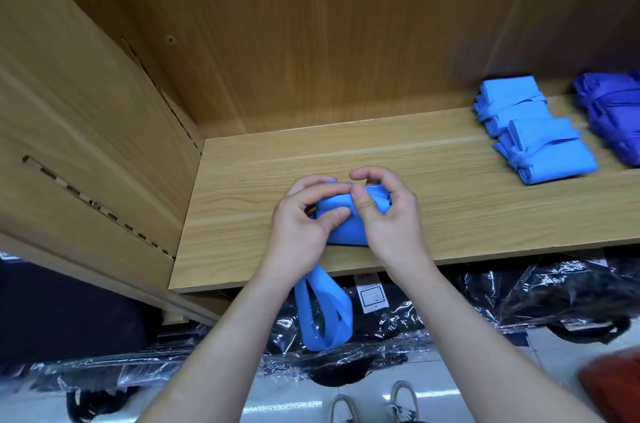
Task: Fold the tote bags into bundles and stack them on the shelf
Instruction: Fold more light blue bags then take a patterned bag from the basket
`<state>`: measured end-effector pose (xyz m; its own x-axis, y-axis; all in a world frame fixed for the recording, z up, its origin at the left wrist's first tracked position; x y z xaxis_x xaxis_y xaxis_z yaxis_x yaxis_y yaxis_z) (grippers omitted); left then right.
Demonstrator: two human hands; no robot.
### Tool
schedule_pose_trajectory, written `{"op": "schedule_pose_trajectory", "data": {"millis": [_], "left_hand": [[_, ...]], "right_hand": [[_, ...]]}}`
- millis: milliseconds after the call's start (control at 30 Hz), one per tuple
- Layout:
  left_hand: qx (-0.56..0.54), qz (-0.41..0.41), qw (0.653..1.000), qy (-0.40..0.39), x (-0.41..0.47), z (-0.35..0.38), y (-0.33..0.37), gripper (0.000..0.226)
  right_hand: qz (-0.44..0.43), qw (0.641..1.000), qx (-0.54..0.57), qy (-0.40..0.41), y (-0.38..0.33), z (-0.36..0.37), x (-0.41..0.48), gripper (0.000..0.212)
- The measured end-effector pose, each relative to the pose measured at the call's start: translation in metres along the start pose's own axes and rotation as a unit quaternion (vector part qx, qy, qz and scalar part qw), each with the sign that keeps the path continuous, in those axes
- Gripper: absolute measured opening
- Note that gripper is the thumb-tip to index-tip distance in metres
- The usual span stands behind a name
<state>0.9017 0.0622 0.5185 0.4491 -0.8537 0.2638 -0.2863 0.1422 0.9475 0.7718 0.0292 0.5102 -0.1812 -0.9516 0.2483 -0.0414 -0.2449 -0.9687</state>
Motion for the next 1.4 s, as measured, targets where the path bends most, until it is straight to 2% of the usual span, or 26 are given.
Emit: {"op": "schedule_pose_trajectory", "data": {"millis": [100,233,333,400,467,533,600,667,767,900,1033,1100,1167,1200,1233,1300,1400], "left_hand": [[0.008,-0.019,1.000,-0.019,0.000,0.002,-0.001,0.042],[-0.023,-0.156,0.984,-0.084,0.004,0.003,-0.010,0.041],[-0.025,-0.176,0.983,-0.041,0.006,0.000,-0.007,0.028],[-0.014,-0.182,0.983,-0.001,0.003,-0.002,-0.008,0.028],[-0.003,-0.183,0.983,0.017,0.001,-0.002,-0.009,0.033],[0.020,-0.171,0.985,0.023,0.001,0.000,-0.009,0.039],[0.071,-0.122,0.990,0.029,0.002,0.002,-0.003,0.038],[0.116,-0.064,0.990,0.039,0.001,0.003,0.005,0.039],[0.133,-0.025,0.990,0.034,-0.002,0.002,0.010,0.045],[0.114,-0.037,0.993,0.011,-0.003,0.001,0.008,0.045],[0.110,-0.051,0.993,0.014,-0.002,0.002,0.005,0.047],[0.116,-0.035,0.993,0.015,-0.004,0.004,0.008,0.048],[0.124,0.004,0.992,0.015,-0.009,0.007,0.013,0.047],[0.133,0.030,0.990,0.016,-0.011,0.008,0.015,0.046],[0.143,0.045,0.988,0.018,-0.013,0.008,0.014,0.046],[0.125,0.023,0.992,0.027,-0.014,0.008,0.012,0.048],[0.099,-0.025,0.995,0.004,-0.013,0.002,0.008,0.056]], "right_hand": [[-0.028,0.999,-0.022,0.017,0.001,0.003,0.002,0.016],[-0.028,1.000,0.000,0.012,0.003,0.001,0.004,0.022],[-0.010,0.999,-0.016,-0.032,0.005,0.002,0.007,0.020],[-0.008,0.988,-0.096,-0.117,0.003,0.001,0.014,0.027],[-0.028,0.950,-0.217,-0.222,0.000,-0.006,0.024,0.043],[-0.055,0.891,-0.336,-0.300,-0.006,-0.011,0.030,0.044],[-0.107,0.841,-0.430,-0.311,-0.013,-0.010,0.030,0.051],[-0.165,0.822,-0.470,-0.275,-0.023,-0.006,0.028,0.056],[-0.215,0.833,-0.430,-0.273,-0.029,-0.002,0.025,0.039],[-0.195,0.863,-0.337,-0.323,-0.024,-0.003,0.030,0.028],[-0.180,0.866,-0.312,-0.346,-0.026,-0.003,0.031,0.018],[-0.194,0.830,-0.366,-0.373,-0.030,-0.003,0.031,0.018],[-0.224,0.763,-0.464,-0.391,-0.038,-0.001,0.030,0.030],[-0.235,0.740,-0.498,-0.387,-0.040,0.000,0.030,0.037],[-0.238,0.730,-0.512,-0.384,-0.041,0.002,0.030,0.041],[-0.220,0.742,-0.496,-0.393,-0.039,0.004,0.031,0.043],[-0.193,0.768,-0.444,-0.420,-0.034,0.002,0.034,0.033]]}}
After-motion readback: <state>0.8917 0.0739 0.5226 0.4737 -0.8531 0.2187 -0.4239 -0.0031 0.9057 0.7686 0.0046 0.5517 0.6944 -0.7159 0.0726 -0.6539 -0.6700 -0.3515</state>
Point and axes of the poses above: each hand's wrist, its own x-axis towards the middle knuckle, its own z-axis out of the palm, y = z × x, the point moved 4 cm from there along x, towards the middle knuckle, and after that the axes turned 15 degrees about y, right-handed, at the moved point
